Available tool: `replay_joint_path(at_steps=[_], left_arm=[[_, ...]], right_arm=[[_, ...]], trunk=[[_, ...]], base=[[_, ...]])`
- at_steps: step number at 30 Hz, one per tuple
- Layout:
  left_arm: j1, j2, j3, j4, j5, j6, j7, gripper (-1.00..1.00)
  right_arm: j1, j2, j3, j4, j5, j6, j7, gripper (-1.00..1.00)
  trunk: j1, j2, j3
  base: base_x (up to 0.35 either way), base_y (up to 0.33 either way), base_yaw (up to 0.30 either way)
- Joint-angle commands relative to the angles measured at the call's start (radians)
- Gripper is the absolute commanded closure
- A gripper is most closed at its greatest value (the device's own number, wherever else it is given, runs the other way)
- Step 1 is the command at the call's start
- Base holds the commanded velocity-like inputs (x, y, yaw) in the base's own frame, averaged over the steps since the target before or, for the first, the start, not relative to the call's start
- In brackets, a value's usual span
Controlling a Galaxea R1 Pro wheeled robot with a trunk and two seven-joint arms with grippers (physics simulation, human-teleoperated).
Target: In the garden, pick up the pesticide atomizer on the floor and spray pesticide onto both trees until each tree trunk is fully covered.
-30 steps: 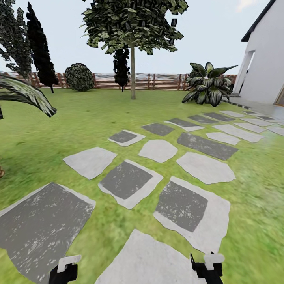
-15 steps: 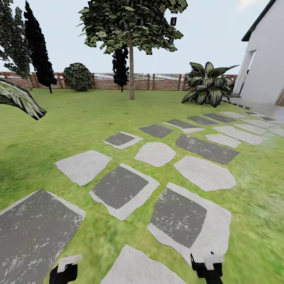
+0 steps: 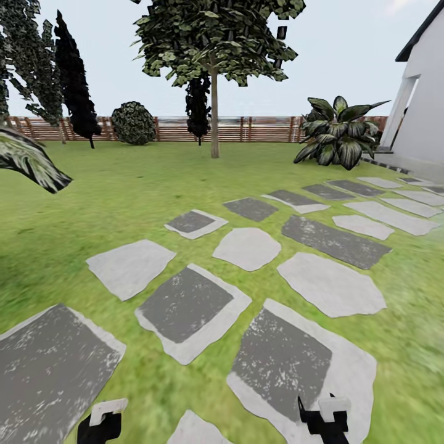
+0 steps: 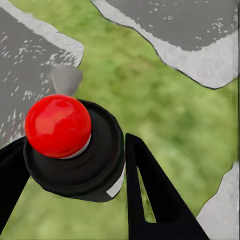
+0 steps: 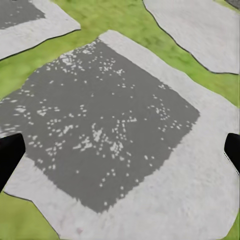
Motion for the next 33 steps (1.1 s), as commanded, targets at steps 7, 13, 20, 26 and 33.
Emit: replay_joint_path(at_steps=[7, 13, 20, 26, 33], left_arm=[[0.0, 0.0, 0.001, 0.0, 0.003, -0.003, -0.001, 1.0], [0.0, 0.0, 0.001, 0.0, 0.003, -0.003, -0.001, 1.0], [0.0, 0.0, 0.001, 0.0, 0.003, -0.003, -0.001, 1.0], [-0.001, 0.0, 0.001, 0.001, 0.003, -0.003, -0.001, 1.0], [-0.001, 0.0, 0.001, 0.001, 0.003, -0.003, -0.001, 1.0]], right_arm=[[-0.001, 0.0, 0.005, 0.001, 0.01, 0.0, -0.01, -1.0], [-0.001, 0.0, 0.005, 0.001, 0.01, 0.0, -0.01, -1.0], [-0.001, 0.0, 0.005, 0.001, 0.01, 0.0, -0.01, -1.0], [-0.001, 0.0, 0.005, 0.001, 0.01, 0.0, -0.01, -1.0], [-0.001, 0.0, 0.005, 0.0, 0.011, 0.0, -0.01, -1.0]], trunk=[[0.0, 0.0, -0.001], [0.0, 0.0, -0.001], [0.0, 0.0, -0.001], [0.0, 0.0, -0.001], [0.0, 0.0, -0.001]], base=[[0.295, -0.169, 0.002], [0.295, -0.169, 0.0], [0.295, -0.169, 0.0], [0.295, -0.169, 0.0], [0.295, -0.169, 0.0]])
